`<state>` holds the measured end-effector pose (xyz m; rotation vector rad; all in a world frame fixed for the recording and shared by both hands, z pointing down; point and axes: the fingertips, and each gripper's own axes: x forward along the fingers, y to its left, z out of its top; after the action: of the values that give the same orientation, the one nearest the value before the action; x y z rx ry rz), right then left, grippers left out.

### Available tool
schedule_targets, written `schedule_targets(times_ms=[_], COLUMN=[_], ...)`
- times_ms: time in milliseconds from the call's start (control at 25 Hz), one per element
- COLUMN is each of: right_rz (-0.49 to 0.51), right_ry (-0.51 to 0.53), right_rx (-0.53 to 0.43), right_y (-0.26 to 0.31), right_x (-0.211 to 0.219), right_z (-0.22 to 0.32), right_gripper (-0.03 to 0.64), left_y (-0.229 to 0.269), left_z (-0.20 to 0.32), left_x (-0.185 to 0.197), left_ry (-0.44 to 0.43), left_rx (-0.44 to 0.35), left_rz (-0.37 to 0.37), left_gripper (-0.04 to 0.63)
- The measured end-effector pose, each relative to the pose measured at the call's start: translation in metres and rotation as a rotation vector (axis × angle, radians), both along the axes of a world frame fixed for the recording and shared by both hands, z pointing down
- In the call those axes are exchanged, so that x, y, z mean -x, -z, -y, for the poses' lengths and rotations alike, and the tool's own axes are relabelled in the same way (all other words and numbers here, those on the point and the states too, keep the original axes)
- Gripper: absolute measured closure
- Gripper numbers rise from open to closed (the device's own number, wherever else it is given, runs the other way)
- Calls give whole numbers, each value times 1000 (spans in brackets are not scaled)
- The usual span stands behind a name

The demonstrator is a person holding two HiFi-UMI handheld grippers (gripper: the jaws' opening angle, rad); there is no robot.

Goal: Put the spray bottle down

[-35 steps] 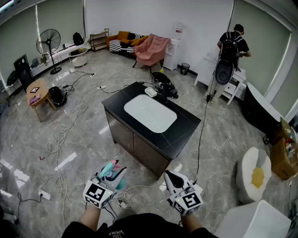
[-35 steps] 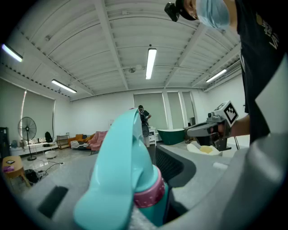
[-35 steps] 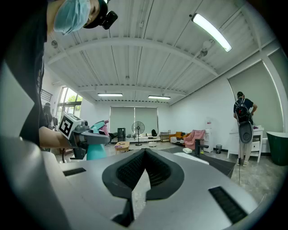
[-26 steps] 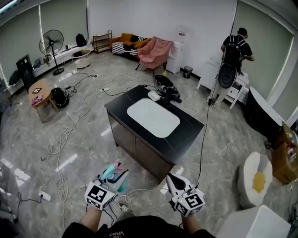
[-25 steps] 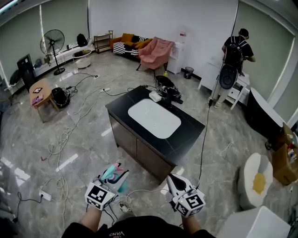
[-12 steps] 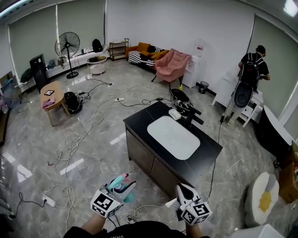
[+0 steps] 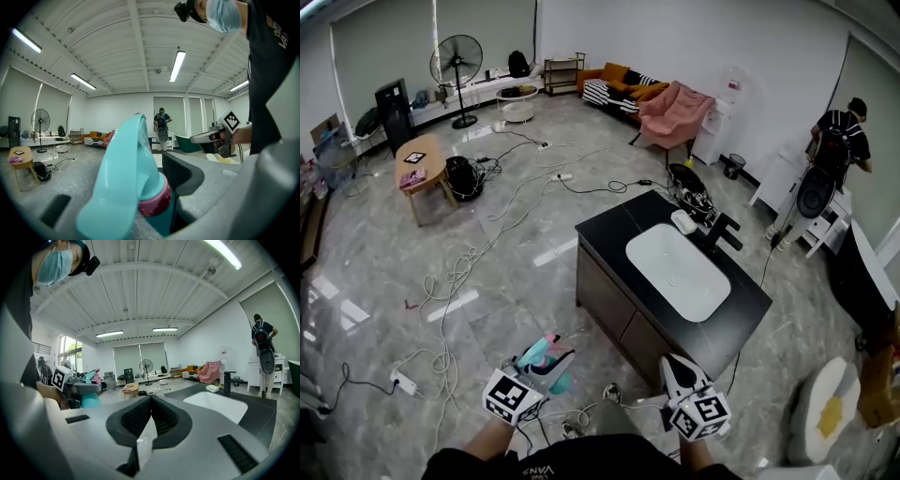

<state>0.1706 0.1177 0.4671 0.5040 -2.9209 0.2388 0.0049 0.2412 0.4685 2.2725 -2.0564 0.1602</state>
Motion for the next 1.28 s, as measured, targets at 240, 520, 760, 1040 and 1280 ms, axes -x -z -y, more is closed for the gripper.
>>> schedule_targets(times_ms=[240, 520, 760, 1040, 1280], right_rz=[9, 35, 26, 34, 47], right_ry=[22, 54, 85, 97, 51], right_rx=[6, 24, 15, 2, 10], right_y=[-4, -9, -13, -13, -17], right_x=[51, 109, 152, 182, 188], right_z=[32, 94, 166, 247, 291], right_gripper=[614, 614, 614, 615, 614], left_y=[-8, -7, -1, 4, 1], left_z=[14, 72, 144, 234, 291], left_x=[42, 94, 138, 169, 181], left_ry=[63, 75, 114, 92, 50], left_rx=[22, 32, 38, 16, 19], left_rz=[-35, 16, 12, 31, 43], left_gripper=[423, 423, 423, 423, 423])
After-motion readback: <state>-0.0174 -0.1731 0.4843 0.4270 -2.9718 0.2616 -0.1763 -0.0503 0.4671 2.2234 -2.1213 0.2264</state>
